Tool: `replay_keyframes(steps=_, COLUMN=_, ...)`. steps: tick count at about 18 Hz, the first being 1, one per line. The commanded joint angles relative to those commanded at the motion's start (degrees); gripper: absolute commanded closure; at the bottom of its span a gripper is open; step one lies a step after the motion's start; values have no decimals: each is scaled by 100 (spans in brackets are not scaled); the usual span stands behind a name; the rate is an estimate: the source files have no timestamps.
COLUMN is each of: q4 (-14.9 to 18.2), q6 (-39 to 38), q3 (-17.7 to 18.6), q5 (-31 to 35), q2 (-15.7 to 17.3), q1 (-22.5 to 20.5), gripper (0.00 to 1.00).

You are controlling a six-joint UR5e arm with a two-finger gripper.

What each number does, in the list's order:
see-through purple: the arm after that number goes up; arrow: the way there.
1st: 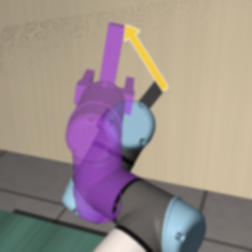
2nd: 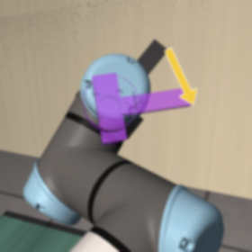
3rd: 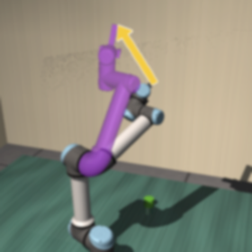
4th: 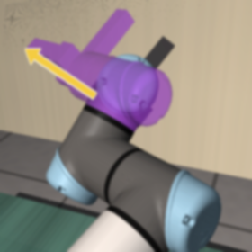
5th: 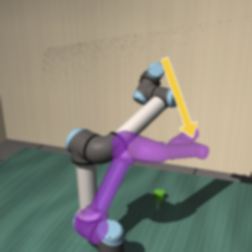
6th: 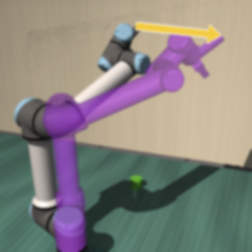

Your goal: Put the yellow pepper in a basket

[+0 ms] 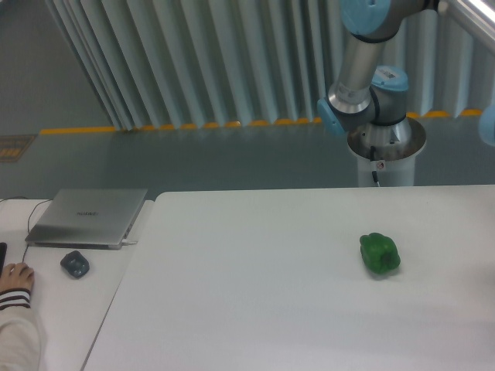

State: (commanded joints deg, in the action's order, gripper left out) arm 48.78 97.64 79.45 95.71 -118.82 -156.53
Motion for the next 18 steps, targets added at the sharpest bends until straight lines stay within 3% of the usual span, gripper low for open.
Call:
replay_keyframes(steps=5, q4=-27, q6=62, q3=-36, q5=-9, q2=-88, q1=-220, gripper=44)
replay_keyframes(steps=6, q4=-27, q6=18, q3=-27, q5=-9, q2=-88, q1=-229, gripper=36)
replay_keyframes(steps=7, q4=-27, q6=9, q3=-18, q5=0, q2=-97, q1=-229, gripper=12)
replay_keyframes(steps=8, q4=-27, q6=0, q3=-9, q5=9, q2=-97, q1=-220, gripper=0)
replay_keyframes(steps=18, q4=8, q6=0, q3=53, q5=26, q2=-18, q1=-168, gripper=0)
